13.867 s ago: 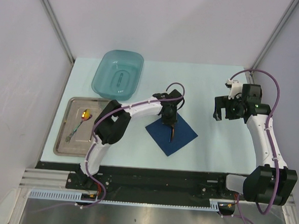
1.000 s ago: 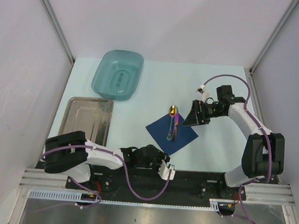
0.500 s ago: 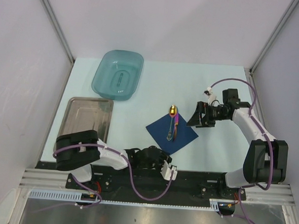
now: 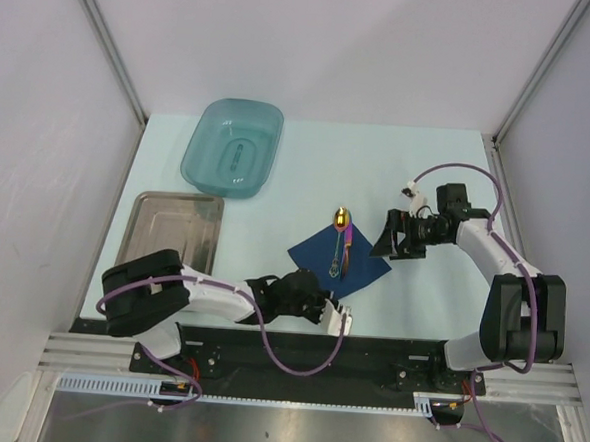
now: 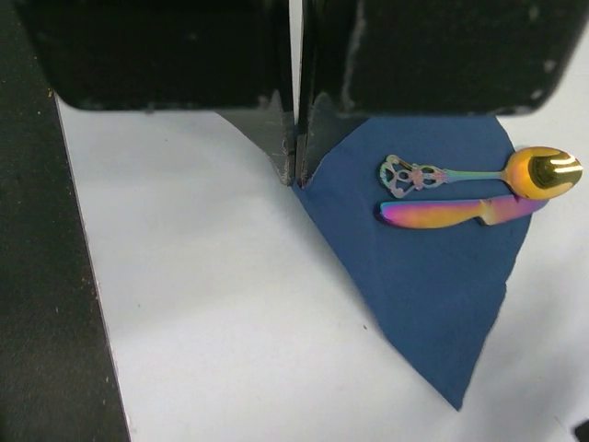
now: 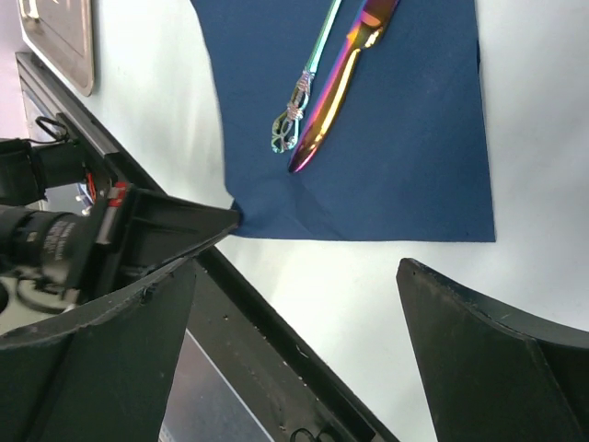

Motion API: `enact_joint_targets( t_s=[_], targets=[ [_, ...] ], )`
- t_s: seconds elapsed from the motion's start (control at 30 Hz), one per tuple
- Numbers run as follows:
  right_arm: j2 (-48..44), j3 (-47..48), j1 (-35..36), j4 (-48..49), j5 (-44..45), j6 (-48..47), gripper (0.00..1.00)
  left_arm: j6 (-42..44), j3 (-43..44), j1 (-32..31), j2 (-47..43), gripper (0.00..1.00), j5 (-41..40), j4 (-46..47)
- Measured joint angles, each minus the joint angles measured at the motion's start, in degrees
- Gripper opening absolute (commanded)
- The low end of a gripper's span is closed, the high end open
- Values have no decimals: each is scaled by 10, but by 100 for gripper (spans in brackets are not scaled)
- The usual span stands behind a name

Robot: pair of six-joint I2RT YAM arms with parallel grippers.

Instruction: Place the utensils on the paper napkin and roll it up

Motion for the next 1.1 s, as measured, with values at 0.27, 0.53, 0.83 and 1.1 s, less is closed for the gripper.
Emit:
enact_joint_targets(
  t_s=[0.27, 0.53, 0.83, 1.1],
  targets=[
    [0, -10, 0, 17, 8, 3, 82, -25, 49, 27, -11, 0, 50, -76],
    [4, -31, 0, 37, 6, 19, 63, -41, 118, 69, -3, 0, 92, -145],
    [8, -56, 4, 67, -9, 44, 14, -57, 188, 119, 38, 0, 121, -201],
    [38, -67, 44, 92, -25, 71, 4, -73, 234, 145, 84, 0, 129, -219]
  ],
)
